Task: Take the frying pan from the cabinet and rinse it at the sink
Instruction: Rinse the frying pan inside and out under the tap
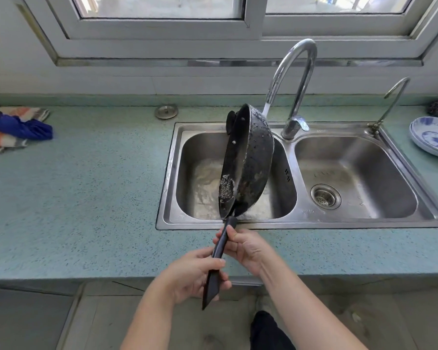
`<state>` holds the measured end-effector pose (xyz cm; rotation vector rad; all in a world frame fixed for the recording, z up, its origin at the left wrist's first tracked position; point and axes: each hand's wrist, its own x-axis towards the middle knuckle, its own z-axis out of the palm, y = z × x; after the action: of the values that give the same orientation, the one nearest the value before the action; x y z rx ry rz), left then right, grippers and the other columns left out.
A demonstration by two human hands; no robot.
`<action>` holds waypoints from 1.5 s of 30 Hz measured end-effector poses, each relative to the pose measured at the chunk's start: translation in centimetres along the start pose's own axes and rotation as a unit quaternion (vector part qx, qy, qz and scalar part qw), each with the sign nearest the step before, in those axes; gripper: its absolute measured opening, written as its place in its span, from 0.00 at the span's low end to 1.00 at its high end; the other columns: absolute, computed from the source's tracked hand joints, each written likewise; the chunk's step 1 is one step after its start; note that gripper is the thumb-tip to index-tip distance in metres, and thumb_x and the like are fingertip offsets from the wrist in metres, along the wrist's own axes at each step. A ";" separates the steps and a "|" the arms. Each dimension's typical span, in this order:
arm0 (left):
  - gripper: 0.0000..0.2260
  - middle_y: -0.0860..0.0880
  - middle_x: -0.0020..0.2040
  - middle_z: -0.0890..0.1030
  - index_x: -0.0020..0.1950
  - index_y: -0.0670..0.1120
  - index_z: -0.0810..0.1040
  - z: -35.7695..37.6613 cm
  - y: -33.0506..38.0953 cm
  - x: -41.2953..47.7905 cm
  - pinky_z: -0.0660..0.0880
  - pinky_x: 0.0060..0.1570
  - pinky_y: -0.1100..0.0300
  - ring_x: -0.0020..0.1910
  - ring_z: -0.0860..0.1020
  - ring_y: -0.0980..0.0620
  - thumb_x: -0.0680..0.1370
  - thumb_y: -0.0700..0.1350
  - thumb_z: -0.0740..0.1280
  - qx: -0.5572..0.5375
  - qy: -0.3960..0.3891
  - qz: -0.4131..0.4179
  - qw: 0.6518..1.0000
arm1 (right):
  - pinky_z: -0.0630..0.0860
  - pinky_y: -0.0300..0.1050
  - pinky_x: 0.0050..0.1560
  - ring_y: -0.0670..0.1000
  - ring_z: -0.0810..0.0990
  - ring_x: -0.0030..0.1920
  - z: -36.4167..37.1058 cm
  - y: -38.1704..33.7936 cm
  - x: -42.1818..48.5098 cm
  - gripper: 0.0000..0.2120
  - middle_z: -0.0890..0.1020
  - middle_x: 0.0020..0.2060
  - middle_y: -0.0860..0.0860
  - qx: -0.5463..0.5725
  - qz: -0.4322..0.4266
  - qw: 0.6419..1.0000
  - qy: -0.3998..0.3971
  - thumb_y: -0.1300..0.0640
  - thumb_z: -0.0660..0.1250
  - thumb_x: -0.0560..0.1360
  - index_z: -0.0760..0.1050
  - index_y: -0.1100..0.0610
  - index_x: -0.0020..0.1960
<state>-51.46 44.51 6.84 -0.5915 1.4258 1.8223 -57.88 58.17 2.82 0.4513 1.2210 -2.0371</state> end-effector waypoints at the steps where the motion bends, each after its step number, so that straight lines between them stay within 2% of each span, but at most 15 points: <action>1: 0.08 0.46 0.32 0.79 0.54 0.47 0.75 0.3 -0.1 -0.1 0.76 0.32 0.57 0.32 0.81 0.48 0.78 0.38 0.63 0.020 0.033 0.007 0.999 | 0.81 0.44 0.44 0.49 0.84 0.33 0.1 0.1 0.2 0.09 0.83 0.30 0.53 -0.014 0.001 1.000 0.002 0.62 0.59 0.78 0.74 0.65 0.43; 3: 0.07 0.48 0.29 0.75 0.51 0.46 0.74 1.5 -0.8 0.2 0.71 0.28 0.62 0.25 0.76 0.53 0.78 0.36 0.61 0.053 0.112 0.050 0.991 | 0.75 0.49 0.57 0.50 0.83 0.36 0.4 0.2 0.4 0.09 0.84 0.28 0.52 -0.035 0.004 0.999 0.009 0.61 0.59 0.78 0.74 0.63 0.42; 5: 0.09 0.50 0.28 0.70 0.51 0.48 0.74 2.6 -1.9 1.2 0.66 0.25 0.62 0.24 0.70 0.54 0.77 0.37 0.59 0.121 0.192 0.118 0.967 | 0.68 0.53 0.65 0.51 0.81 0.40 0.5 0.2 0.5 0.10 0.84 0.28 0.50 -0.049 0.005 0.999 0.018 0.60 0.59 0.79 0.74 0.61 0.41; 7: 0.11 0.53 0.28 0.70 0.52 0.53 0.74 3.2 -2.6 1.9 0.65 0.28 0.59 0.26 0.68 0.53 0.76 0.38 0.61 0.168 0.236 0.161 0.943 | 0.66 0.54 0.67 0.51 0.80 0.42 0.4 0.3 0.5 0.10 0.84 0.28 0.49 -0.059 0.001 0.998 0.026 0.60 0.59 0.79 0.74 0.61 0.41; 11: 0.16 0.52 0.26 0.69 0.41 0.61 0.74 2.8 -2.6 1.8 0.66 0.29 0.58 0.24 0.68 0.51 0.75 0.37 0.64 0.155 0.245 0.166 0.943 | 0.69 0.51 0.62 0.50 0.81 0.43 0.4 0.5 0.3 0.09 0.84 0.29 0.48 -0.090 -0.013 0.996 0.022 0.58 0.60 0.78 0.75 0.59 0.42; 14: 0.18 0.50 0.26 0.68 0.42 0.61 0.74 2.5 -2.4 1.3 0.65 0.23 0.63 0.20 0.66 0.53 0.75 0.34 0.63 0.109 0.234 0.157 0.953 | 0.71 0.44 0.52 0.50 0.81 0.43 0.6 0.5 0.3 0.08 0.85 0.33 0.50 -0.112 -0.021 0.993 0.023 0.56 0.62 0.78 0.76 0.58 0.42; 18: 0.14 0.49 0.26 0.67 0.50 0.50 0.77 2.5 -2.3 1.0 0.67 0.21 0.64 0.20 0.66 0.55 0.75 0.32 0.61 0.024 0.187 0.150 0.971 | 0.72 0.39 0.43 0.49 0.80 0.42 0.5 -0.1 0.0 0.06 0.82 0.41 0.53 -0.160 -0.046 0.985 0.041 0.55 0.66 0.75 0.75 0.59 0.46; 21: 0.11 0.50 0.24 0.69 0.50 0.44 0.76 3.1 -2.6 1.2 0.66 0.20 0.64 0.20 0.66 0.56 0.76 0.31 0.60 -0.046 0.146 0.141 0.978 | 0.72 0.39 0.42 0.48 0.77 0.37 0.2 -0.6 -0.3 0.07 0.77 0.36 0.52 -0.177 -0.064 0.980 0.070 0.57 0.69 0.73 0.73 0.59 0.45; 24: 0.09 0.50 0.24 0.69 0.45 0.42 0.73 3.7 -3.1 1.8 0.66 0.19 0.64 0.19 0.65 0.56 0.75 0.29 0.59 -0.087 0.125 0.131 0.980 | 0.71 0.39 0.39 0.48 0.75 0.35 -0.3 -0.7 -0.4 0.07 0.76 0.35 0.52 -0.192 -0.079 0.974 0.093 0.58 0.71 0.72 0.72 0.58 0.42; 30: 0.10 0.49 0.24 0.67 0.41 0.42 0.68 4.2 -4.1 3.1 0.66 0.17 0.65 0.18 0.65 0.56 0.76 0.28 0.57 -0.159 0.090 0.117 0.976 | 0.69 0.28 0.25 0.46 0.73 0.32 -1.0 -0.6 -0.5 0.10 0.74 0.31 0.50 -0.217 -0.116 0.962 0.118 0.61 0.72 0.71 0.69 0.58 0.40; 33: 0.08 0.49 0.24 0.68 0.45 0.42 0.68 4.2 -4.7 3.8 0.66 0.18 0.65 0.17 0.65 0.56 0.77 0.29 0.57 -0.194 0.059 0.097 0.974 | 0.69 0.31 0.25 0.44 0.72 0.27 -1.4 -0.7 -0.5 0.12 0.73 0.28 0.49 -0.249 -0.127 0.951 0.129 0.61 0.72 0.70 0.68 0.57 0.39; 37: 0.09 0.49 0.25 0.68 0.51 0.43 0.67 4.2 -5.2 4.3 0.66 0.17 0.65 0.17 0.64 0.57 0.77 0.31 0.59 -0.245 0.026 0.073 0.966 | 0.71 0.37 0.29 0.47 0.74 0.31 -1.6 -0.5 -0.2 0.13 0.73 0.32 0.50 -0.276 -0.126 0.941 0.146 0.59 0.74 0.69 0.68 0.56 0.40; 39: 0.12 0.49 0.25 0.67 0.53 0.44 0.67 4.3 -5.2 4.3 0.66 0.17 0.66 0.17 0.64 0.57 0.72 0.33 0.63 -0.268 0.008 0.069 0.961 | 0.71 0.39 0.32 0.46 0.74 0.32 -1.7 -0.4 -0.2 0.14 0.74 0.32 0.49 -0.298 -0.127 0.934 0.149 0.57 0.75 0.68 0.69 0.55 0.42; 41: 0.14 0.49 0.25 0.67 0.52 0.44 0.67 4.3 -5.0 4.2 0.66 0.17 0.66 0.17 0.64 0.57 0.68 0.36 0.64 -0.280 -0.005 0.076 0.957 | 0.72 0.41 0.34 0.46 0.74 0.32 -1.7 -0.4 -0.2 0.14 0.73 0.32 0.48 -0.311 -0.135 0.929 0.149 0.55 0.75 0.68 0.69 0.53 0.42; 45: 0.09 0.48 0.26 0.68 0.45 0.43 0.67 4.2 -4.5 3.9 0.68 0.17 0.65 0.18 0.66 0.57 0.70 0.34 0.63 -0.280 -0.016 0.103 0.954 | 0.72 0.43 0.36 0.46 0.73 0.34 -1.4 -0.8 -0.3 0.14 0.73 0.34 0.48 -0.323 -0.154 0.922 0.148 0.52 0.74 0.68 0.69 0.53 0.43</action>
<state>-50.09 50.05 2.36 -0.7017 0.9642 2.4140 -58.34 59.78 2.83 0.2522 2.1603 -1.6928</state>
